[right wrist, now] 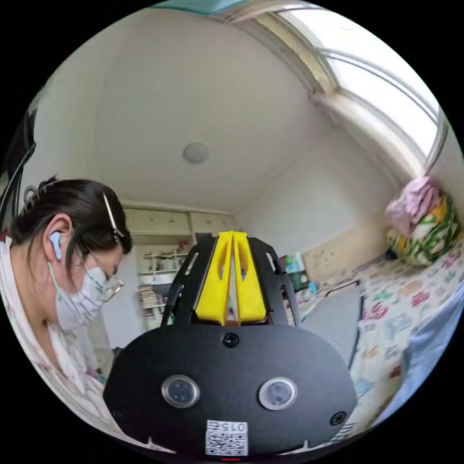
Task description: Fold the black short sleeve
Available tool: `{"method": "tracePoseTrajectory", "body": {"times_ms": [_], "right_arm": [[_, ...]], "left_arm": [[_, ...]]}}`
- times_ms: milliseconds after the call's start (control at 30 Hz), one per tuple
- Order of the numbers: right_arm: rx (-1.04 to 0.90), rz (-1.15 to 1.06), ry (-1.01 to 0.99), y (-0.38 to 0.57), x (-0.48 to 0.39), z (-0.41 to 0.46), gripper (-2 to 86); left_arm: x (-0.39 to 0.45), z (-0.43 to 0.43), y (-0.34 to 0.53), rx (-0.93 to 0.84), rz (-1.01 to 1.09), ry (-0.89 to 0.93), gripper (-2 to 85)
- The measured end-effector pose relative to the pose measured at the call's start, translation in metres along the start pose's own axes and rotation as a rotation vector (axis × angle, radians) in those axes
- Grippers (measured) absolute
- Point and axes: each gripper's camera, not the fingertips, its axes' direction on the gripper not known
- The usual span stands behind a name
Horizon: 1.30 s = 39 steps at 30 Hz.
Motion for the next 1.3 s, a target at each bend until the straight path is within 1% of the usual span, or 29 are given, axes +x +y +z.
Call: {"method": "tracePoseTrajectory", "body": {"times_ms": [67, 100, 167, 200, 267, 367, 467, 533, 667, 833, 900, 967, 1100, 1200, 1300], "right_arm": [[-0.112, 0.167, -0.162, 0.025, -0.060, 0.011, -0.6], [-0.116, 0.212, -0.206, 0.032, -0.073, 0.011, -0.6], [-0.098, 0.329, -0.376, 0.051, -0.125, -0.004, -0.6], [-0.096, 0.344, -0.399, 0.052, -0.137, -0.010, -0.5], [-0.082, 0.403, -0.477, 0.054, -0.172, -0.038, -0.5], [-0.089, 0.449, -0.580, 0.049, -0.197, -0.067, -0.5], [-0.106, 0.458, -0.576, 0.053, -0.216, -0.096, -0.5], [-0.107, 0.491, -0.621, 0.058, -0.220, -0.114, -0.5], [-0.173, 0.490, -0.646, 0.065, -0.224, -0.150, -0.5], [-0.271, 0.514, -0.699, 0.082, -0.208, -0.181, -0.5], [-0.303, 0.512, -0.726, 0.089, -0.200, -0.189, -0.5], [-0.339, 0.505, -0.760, 0.098, -0.190, -0.201, -0.5], [-0.394, 0.462, -0.787, 0.111, -0.173, -0.219, -0.5], [-0.442, 0.437, -0.738, 0.132, -0.148, -0.234, -0.5], [-0.534, 0.439, -0.687, 0.156, -0.116, -0.242, -0.5]], "left_arm": [[-0.062, -0.053, 0.045, 0.053, -0.148, -0.087, -0.9], [-0.079, -0.066, 0.059, 0.059, -0.190, -0.113, -0.9], [-0.148, -0.109, 0.119, 0.027, -0.394, -0.225, -0.9], [-0.165, -0.118, 0.135, 0.011, -0.438, -0.241, -0.9], [-0.224, -0.156, 0.198, -0.030, -0.563, -0.260, -0.9], [-0.277, -0.197, 0.271, -0.060, -0.646, -0.265, -0.7], [-0.315, -0.218, 0.328, -0.147, -0.676, -0.280, -0.2], [-0.332, -0.224, 0.357, -0.185, -0.682, -0.299, 0.9], [-0.360, -0.236, 0.406, -0.189, -0.677, -0.427, 6.3], [-0.394, -0.239, 0.432, -0.161, -0.622, -0.507, 10.8], [-0.413, -0.228, 0.440, -0.197, -0.585, -0.511, 11.9], [-0.445, -0.209, 0.455, -0.275, -0.598, -0.495, 13.0], [-0.480, -0.191, 0.474, -0.312, -0.589, -0.484, 12.4], [-0.510, -0.182, 0.488, -0.347, -0.611, -0.458, 10.8], [-0.546, -0.183, 0.499, -0.360, -0.648, -0.381, 5.5]]}}
